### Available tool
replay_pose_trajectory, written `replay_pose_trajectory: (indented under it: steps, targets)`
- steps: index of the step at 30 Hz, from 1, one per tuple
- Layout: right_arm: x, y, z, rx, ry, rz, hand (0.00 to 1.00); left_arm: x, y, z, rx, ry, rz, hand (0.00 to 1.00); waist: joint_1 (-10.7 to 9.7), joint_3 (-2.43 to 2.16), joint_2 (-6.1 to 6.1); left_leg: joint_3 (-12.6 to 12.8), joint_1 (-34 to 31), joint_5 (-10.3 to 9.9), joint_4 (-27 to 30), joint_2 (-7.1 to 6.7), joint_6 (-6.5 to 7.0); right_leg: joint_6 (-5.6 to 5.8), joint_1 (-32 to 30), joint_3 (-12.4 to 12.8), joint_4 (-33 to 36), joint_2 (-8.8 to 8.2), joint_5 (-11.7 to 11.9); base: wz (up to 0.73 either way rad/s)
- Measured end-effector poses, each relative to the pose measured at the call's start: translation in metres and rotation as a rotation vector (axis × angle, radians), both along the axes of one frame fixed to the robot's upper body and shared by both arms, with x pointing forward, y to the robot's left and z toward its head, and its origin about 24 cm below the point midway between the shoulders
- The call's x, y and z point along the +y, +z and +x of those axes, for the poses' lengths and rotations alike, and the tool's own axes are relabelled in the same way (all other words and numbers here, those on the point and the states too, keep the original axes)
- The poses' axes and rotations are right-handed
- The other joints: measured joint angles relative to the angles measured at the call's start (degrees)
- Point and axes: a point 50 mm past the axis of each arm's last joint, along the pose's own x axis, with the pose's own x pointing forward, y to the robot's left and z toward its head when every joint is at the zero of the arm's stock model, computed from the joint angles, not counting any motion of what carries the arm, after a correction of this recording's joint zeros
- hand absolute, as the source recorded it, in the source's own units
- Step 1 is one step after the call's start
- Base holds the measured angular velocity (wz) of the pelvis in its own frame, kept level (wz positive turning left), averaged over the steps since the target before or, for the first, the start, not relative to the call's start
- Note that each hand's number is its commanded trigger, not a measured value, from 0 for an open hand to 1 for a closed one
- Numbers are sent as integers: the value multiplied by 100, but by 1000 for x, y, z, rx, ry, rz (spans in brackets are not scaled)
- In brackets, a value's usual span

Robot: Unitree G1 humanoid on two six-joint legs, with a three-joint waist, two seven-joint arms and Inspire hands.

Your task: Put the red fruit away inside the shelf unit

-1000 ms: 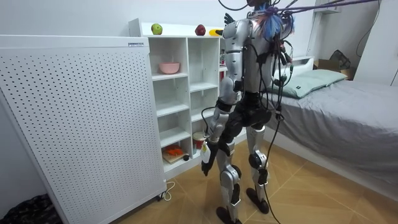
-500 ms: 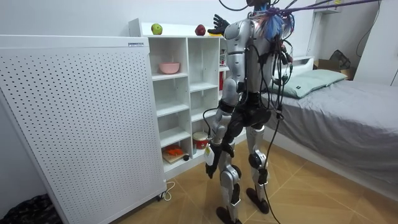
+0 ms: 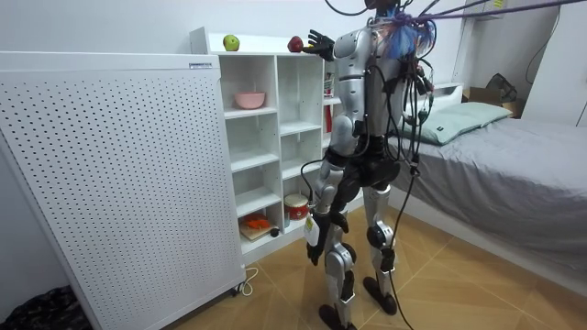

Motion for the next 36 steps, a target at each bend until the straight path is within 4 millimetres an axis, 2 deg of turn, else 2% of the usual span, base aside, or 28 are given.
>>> replay_pose_trajectory:
  steps: [4, 16, 18, 24, 36]
  targets:
    - [-2, 5, 1, -4, 13, -15, 0, 0, 1, 5, -16, -5, -2, 0, 51, -10, 20, -44, -34, 0, 8, -3, 0, 0, 0, -80, 0, 0, 0, 10]
    - [0, 8, 14, 47, 47, -2, 0, 3, 3, 7, -26, -1, 21, 0, 36, -14, 42, -112, -189, 2, 142, -8, -7, 0, -27, -138, 6, 6, 0, 2]
    - [-2, 11, 18, 54, 42, 1, 0, 3, 3, 6, -19, 2, 23, 0, 38, -42, 37, -133, -274, 3, 196, -10, -10, -9, -77, -145, 15, 10, 5, 6]
    - [-4, 12, 20, 67, 35, 2, 0, 4, 3, 7, -14, 4, 28, 0, 85, -65, 8, -182, -311, 4, 292, -18, -11, -16, -68, -184, 26, 10, 10, 4]
    - [0, 12, 22, 87, 49, -48, 0, 6, 4, 9, -14, 5, 41, 0, 122, -67, -10, -206, -351, 3, 300, -17, -11, -23, -79, -225, 27, 10, 14, 0]
